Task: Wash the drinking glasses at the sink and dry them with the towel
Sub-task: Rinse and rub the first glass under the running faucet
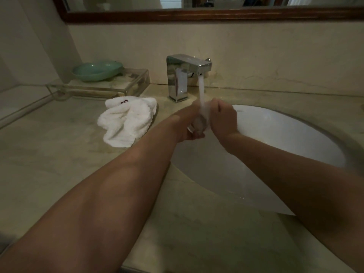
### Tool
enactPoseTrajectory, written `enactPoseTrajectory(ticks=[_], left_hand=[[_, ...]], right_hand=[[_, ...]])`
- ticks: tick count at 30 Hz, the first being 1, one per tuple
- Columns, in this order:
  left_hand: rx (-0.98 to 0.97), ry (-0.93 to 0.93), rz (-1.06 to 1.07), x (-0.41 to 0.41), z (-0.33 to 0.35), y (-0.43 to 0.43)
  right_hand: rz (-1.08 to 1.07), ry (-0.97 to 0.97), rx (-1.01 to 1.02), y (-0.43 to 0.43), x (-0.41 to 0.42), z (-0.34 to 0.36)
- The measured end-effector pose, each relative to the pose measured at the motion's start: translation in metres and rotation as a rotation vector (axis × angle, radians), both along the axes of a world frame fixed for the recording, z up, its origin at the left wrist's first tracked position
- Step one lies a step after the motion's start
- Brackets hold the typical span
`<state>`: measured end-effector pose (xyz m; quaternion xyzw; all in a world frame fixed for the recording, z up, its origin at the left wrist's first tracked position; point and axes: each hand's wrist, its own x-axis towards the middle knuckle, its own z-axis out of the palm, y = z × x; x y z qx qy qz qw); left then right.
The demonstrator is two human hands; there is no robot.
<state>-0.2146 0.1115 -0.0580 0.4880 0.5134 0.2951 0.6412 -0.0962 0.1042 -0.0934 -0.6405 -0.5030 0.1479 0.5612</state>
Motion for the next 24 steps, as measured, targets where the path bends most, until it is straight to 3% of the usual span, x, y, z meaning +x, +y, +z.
enactPoseTrajectory(ticks=[5, 12, 16, 19, 24], left_hand=[[0.047, 0.002, -0.053, 0.000, -0.004, 0.001], [-0.096, -0.204, -0.033, -0.003, -0.002, 0.007], [-0.126, -0.022, -0.169, -0.003, 0.001, 0.002], [-0.057, 0.031, -0.141, 0.000, 0.001, 0.003], [0.037, 0.091, -0.091, 0.002, -0.006, 0.004]], right_hand=[[-0.118, -0.032, -0.009, 0.000, 0.012, 0.001], [0.210, 0.081, -0.016, -0.020, -0.004, -0.001], [0.093, 0.063, -0.014, -0.013, 0.006, 0.009], [-0.020, 0.076, -0.022, -0.006, 0.016, 0.014], [0.036, 0.218, -0.104, -0.010, 0.022, 0.007]])
